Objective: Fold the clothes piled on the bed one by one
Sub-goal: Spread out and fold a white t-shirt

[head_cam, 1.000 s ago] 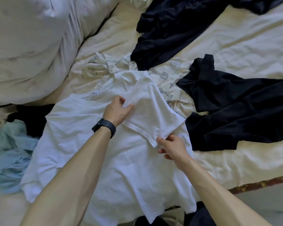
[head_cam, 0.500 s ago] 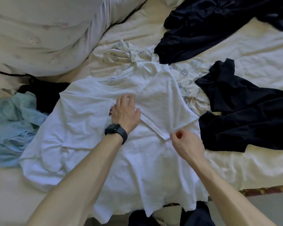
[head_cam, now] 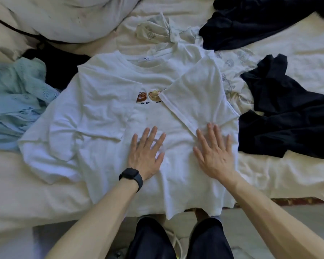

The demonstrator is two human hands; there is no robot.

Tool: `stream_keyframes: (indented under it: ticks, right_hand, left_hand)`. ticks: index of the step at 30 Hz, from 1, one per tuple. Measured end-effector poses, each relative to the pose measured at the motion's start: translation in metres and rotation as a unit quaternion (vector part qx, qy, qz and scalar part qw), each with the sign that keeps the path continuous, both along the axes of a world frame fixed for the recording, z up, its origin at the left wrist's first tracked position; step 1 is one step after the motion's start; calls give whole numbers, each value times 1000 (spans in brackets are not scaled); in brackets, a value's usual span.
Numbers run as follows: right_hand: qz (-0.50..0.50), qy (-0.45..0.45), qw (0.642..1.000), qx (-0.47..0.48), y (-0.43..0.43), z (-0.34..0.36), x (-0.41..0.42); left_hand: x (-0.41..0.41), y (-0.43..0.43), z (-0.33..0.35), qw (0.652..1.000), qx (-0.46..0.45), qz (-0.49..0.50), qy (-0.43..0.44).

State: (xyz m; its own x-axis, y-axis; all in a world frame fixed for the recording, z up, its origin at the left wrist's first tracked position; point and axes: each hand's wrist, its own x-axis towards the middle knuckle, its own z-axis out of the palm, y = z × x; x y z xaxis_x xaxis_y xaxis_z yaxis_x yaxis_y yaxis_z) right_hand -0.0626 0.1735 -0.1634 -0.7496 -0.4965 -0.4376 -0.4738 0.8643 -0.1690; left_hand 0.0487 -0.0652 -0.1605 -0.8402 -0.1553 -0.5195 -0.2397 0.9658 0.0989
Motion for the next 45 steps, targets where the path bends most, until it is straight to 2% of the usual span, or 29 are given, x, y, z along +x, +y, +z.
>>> stream_keyframes:
  ticks: [3, 5, 8, 10, 11, 12, 13, 15, 16, 19, 21, 24, 28, 31, 33, 34, 36, 39, 41, 42, 43, 45]
  right_hand:
    - [-95, -58, 993, 29, 33, 19, 71]
    - [-192, -80, 978, 27, 49, 33, 106]
    - [-395, -55, 917, -25, 69, 42, 141]
    - [-522, -84, 846, -70, 82, 41, 150]
    - [-567, -111, 812, -83, 89, 38, 152]
    - [-585, -140, 794, -85, 95, 34, 151]
    - [-577, -169, 795, -75, 100, 29, 150]
    - [-522, -207, 825, -67, 109, 19, 146]
    - [-498, -208, 839, -65, 112, 15, 143]
    - [-451, -183, 872, -47, 125, 3, 140]
    - [-438, -166, 882, -53, 135, -2, 142]
    - [-452, -154, 876, -72, 144, 0, 149]
    - [-462, -183, 862, -101, 141, 0, 158]
    - [-456, -193, 863, -98, 130, -6, 169]
    - [-491, -182, 846, -99, 125, -13, 173]
    - [-527, -187, 821, -118, 123, -17, 175]
    - [-619, -214, 736, -172, 118, -18, 173]
    - [-705, -303, 593, -244, 112, -15, 167]
    - [-723, -360, 530, -257, 111, -9, 165]
    - [-732, -379, 501, -263, 111, -6, 164]
    - [-740, -393, 475, -270, 112, -2, 163]
    - [-760, -406, 414, -295, 118, 5, 162]
  left_hand:
    - [64, -2, 14, 999, 3, 50, -8]
    - [103, 3, 27, 991, 14, 132, 18]
    - [157, 14, 43, 952, 16, 298, 73]
    - [186, 19, 45, 905, 24, 416, 90]
    - [199, 21, 44, 872, 30, 479, 96]
    - [210, 23, 42, 833, 45, 544, 97]
    - [219, 23, 39, 789, 72, 603, 94]
    - [234, 22, 31, 711, 146, 684, 79]
    - [240, 20, 27, 700, 168, 691, 64]
    - [254, 14, 19, 717, 185, 671, 31]
    - [260, 12, 18, 717, 195, 668, 47]
    - [270, 14, 23, 720, 200, 663, 52]
    - [285, 16, 28, 737, 199, 645, 33]
    - [291, 22, 27, 714, 233, 659, 37]
    - [292, 25, 26, 696, 244, 674, 37]
    - [292, 25, 26, 674, 258, 691, 34]
    - [290, 25, 27, 605, 309, 734, 13]
    - [289, 23, 32, 471, 390, 791, -1]
    - [292, 20, 31, 374, 445, 813, 20]
    - [293, 20, 31, 339, 465, 817, 29]
    - [293, 20, 31, 315, 476, 820, 39]
    - [293, 23, 30, 296, 472, 828, 68]
